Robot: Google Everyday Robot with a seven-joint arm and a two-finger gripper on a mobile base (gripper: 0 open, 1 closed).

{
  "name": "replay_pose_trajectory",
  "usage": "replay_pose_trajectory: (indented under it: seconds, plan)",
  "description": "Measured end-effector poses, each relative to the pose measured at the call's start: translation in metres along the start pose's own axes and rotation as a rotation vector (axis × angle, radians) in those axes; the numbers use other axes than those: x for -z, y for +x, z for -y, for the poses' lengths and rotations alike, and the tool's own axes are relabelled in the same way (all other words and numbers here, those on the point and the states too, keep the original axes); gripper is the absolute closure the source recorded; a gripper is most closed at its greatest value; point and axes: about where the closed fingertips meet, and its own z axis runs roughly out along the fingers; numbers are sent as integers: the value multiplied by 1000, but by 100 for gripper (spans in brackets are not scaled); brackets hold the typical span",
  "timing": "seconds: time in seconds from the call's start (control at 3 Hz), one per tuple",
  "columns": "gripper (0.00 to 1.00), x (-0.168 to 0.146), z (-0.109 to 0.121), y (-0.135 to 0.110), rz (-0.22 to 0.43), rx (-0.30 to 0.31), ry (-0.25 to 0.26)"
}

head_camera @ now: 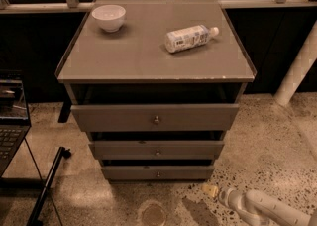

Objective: Close bottom drawer

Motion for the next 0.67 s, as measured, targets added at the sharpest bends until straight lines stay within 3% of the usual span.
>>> replay_pose_trajectory:
  seconds: [0.33,0.67]
  plan:
    - [0,0,0,0,0,0,0]
    - [0,0,0,0,0,0,0]
